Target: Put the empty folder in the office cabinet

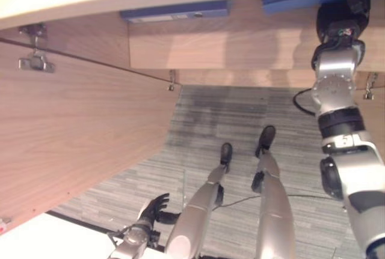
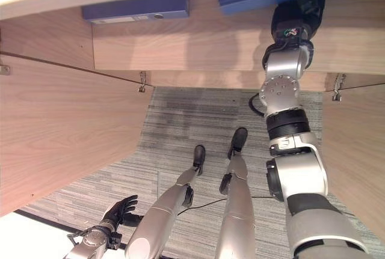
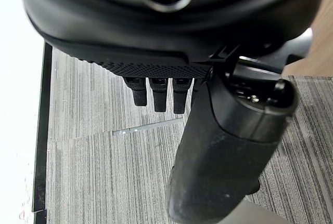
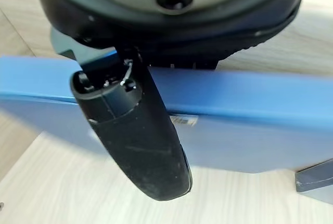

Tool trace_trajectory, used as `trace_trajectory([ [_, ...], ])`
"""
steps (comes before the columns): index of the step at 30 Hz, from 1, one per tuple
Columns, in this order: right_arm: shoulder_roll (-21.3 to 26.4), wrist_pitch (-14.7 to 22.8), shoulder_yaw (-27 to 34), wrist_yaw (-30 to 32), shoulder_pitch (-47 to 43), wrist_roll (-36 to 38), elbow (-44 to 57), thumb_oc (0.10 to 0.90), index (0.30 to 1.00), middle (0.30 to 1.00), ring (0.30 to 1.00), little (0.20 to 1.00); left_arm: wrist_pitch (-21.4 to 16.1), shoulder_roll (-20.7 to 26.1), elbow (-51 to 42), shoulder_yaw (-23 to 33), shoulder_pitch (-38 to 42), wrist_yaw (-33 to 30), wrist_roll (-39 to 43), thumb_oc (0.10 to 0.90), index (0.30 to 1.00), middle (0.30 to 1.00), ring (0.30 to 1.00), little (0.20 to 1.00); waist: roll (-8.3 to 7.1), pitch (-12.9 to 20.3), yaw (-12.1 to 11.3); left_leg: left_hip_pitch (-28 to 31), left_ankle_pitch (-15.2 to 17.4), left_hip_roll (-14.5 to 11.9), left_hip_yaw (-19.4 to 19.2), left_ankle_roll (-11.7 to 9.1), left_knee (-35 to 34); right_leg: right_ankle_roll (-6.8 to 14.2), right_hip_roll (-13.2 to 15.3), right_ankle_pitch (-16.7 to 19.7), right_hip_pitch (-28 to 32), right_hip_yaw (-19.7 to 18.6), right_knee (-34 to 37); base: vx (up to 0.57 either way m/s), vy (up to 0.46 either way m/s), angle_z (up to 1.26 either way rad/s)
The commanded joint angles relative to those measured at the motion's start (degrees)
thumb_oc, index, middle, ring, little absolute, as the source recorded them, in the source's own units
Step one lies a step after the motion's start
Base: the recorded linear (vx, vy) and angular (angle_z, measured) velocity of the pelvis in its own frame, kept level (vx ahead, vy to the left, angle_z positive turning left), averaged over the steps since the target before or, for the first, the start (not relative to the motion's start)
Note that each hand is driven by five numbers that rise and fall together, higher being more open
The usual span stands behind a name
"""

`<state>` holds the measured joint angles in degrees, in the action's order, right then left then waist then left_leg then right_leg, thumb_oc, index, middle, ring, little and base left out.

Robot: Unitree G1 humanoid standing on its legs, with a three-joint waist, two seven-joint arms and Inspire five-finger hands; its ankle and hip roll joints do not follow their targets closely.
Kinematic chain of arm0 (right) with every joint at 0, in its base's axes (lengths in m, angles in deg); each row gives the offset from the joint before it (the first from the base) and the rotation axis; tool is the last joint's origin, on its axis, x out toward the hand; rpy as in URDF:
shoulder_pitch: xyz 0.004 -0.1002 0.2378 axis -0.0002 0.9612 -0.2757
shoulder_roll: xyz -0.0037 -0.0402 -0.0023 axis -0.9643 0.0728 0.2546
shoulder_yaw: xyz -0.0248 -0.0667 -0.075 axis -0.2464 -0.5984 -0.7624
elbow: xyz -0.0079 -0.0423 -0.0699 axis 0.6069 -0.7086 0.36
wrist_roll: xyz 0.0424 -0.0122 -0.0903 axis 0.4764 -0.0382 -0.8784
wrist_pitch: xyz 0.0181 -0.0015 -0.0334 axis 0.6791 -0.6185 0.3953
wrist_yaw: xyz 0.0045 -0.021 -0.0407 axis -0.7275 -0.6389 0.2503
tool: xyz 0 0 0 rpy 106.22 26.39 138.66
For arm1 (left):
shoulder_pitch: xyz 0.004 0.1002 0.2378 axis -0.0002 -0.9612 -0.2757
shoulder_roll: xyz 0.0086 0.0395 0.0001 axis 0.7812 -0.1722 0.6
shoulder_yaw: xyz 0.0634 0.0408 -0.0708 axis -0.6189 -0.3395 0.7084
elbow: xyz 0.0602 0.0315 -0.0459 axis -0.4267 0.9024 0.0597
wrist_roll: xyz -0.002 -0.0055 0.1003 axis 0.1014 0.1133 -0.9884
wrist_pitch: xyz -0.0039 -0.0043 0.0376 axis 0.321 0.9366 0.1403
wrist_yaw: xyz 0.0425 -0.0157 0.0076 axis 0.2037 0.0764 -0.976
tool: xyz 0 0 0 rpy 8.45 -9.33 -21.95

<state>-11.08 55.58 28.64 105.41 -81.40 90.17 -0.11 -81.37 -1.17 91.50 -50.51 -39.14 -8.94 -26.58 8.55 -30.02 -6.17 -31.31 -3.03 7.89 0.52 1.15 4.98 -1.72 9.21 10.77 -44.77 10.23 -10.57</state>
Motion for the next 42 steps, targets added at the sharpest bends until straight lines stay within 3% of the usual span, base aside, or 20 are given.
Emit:
trace_trajectory([
  [1,1.0,7.3,2.4,-6.0,-3.2,-1.9,13.2,0.800,0.900,0.900,0.900,0.900,0.5,5.0,-0.1,-0.1,-6.8,-2.4,-0.9,0.800,0.900,0.900,0.900,0.900,3.42,0.2,0.3,0.2,7.2,-3.0,-0.7,-2.0,3.5,7.1,0.2,-8.6,2.1,-3.9,-4.3,-0.06,0.015,-0.02],
  [7,-4.2,10.5,4.7,-5.3,0.4,-2.5,17.7,0.800,0.900,0.900,0.900,0.900,0.2,3.8,1.5,0.6,-6.4,-3.5,-2.1,0.800,0.900,0.900,0.900,0.900,4.59,0.2,0.1,0.5,6.4,-2.8,-0.9,-2.0,2.1,7.3,0.5,-8.1,1.9,-4.1,-3.6,0.00,0.004,-0.01],
  [14,-14.1,15.1,6.8,-4.9,6.9,-3.9,26.2,0.800,0.900,0.900,0.900,0.900,0.3,1.0,2.8,-0.1,-6.4,-5.0,-3.2,0.800,0.900,0.900,0.900,0.900,5.97,0.2,0.4,1.5,5.7,-2.8,-1.1,-1.9,0.3,7.4,0.3,-7.7,2.2,-4.4,-2.5,0.00,-0.001,-0.03],
  [17,-19.3,18.7,7.3,-3.3,8.8,-5.9,32.6,0.800,0.900,0.900,0.900,0.900,0.4,0.2,2.1,-1.2,-6.4,-5.8,-4.1,0.800,0.900,0.900,0.900,0.900,6.59,0.2,0.7,2.2,5.3,-2.9,-1.0,-2.0,-0.7,7.5,0.4,-7.5,2.6,-4.4,-2.1,0.00,0.000,0.00],
  [22,-21.9,20.3,5.7,-0.2,10.5,-8.6,36.0,0.800,0.900,0.900,0.900,0.900,0.6,-0.6,3.0,-1.9,-6.1,-6.7,-4.9,0.800,0.900,0.900,0.900,0.900,7.04,0.2,1.0,3.2,4.9,-3.0,-1.0,-2.0,-1.9,7.5,0.4,-7.3,2.9,-4.6,-1.8,0.00,0.000,0.00],
  [28,-17.2,14.9,2.6,9.6,8.1,-16.1,29.9,0.800,0.900,0.900,0.900,0.900,0.9,-0.3,3.7,-1.8,-6.0,-7.1,-4.5,0.800,0.900,0.900,0.900,0.900,6.76,0.2,1.1,3.6,4.8,-3.1,-1.4,-2.1,-2.4,7.5,0.5,-6.9,3.1,-4.7,-1.3,0.00,0.000,0.00],
  [31,-10.1,7.8,0.1,14.3,2.1,-21.3,22.6,0.800,0.900,0.900,0.900,0.900,0.7,0.8,3.5,-1.7,-5.7,-6.6,-4.4,0.800,0.900,0.900,0.900,0.900,6.58,0.2,0.8,3.9,4.5,-3.1,-1.6,-2.1,-2.7,7.5,0.5,-6.6,3.4,-4.7,-1.0,0.00,0.000,0.00],
  [36,-4.3,4.6,-1.0,10.6,-4.2,-16.9,12.0,0.800,0.900,0.900,0.900,0.900,0.0,2.1,3.3,-1.7,-5.2,-5.7,-3.2,0.800,0.900,0.900,0.900,0.900,6.72,0.2,0.2,4.5,4.3,-3.1,-1.6,-2.2,-3.1,7.7,0.6,-6.5,4.0,-4.8,-1.0,0.00,0.000,0.00],
  [38,-1.9,0.9,-3.4,8.9,-5.6,-16.8,6.0,0.800,0.900,0.900,0.900,0.900,-0.3,2.5,3.9,-1.4,-4.6,-4.9,-2.8,0.800,0.900,0.900,0.900,0.900,6.47,0.2,0.0,4.8,3.9,-3.2,-1.5,-2.4,-3.6,7.6,0.4,-6.4,4.3,-4.8,-0.6,-0.01,-0.024,0.06],
  [42,-3.8,-2.4,-3.9,8.3,-3.7,-17.0,0.5,0.800,0.900,0.900,0.900,0.900,-0.1,2.3,4.8,-1.7,-4.1,-4.8,-3.5,0.800,0.900,0.900,0.900,0.900,6.29,0.2,-0.1,5.2,3.3,-3.5,-1.3,-2.3,-4.7,7.6,0.1,-6.0,4.6,-4.4,0.3,0.00,-0.011,-0.01],
])
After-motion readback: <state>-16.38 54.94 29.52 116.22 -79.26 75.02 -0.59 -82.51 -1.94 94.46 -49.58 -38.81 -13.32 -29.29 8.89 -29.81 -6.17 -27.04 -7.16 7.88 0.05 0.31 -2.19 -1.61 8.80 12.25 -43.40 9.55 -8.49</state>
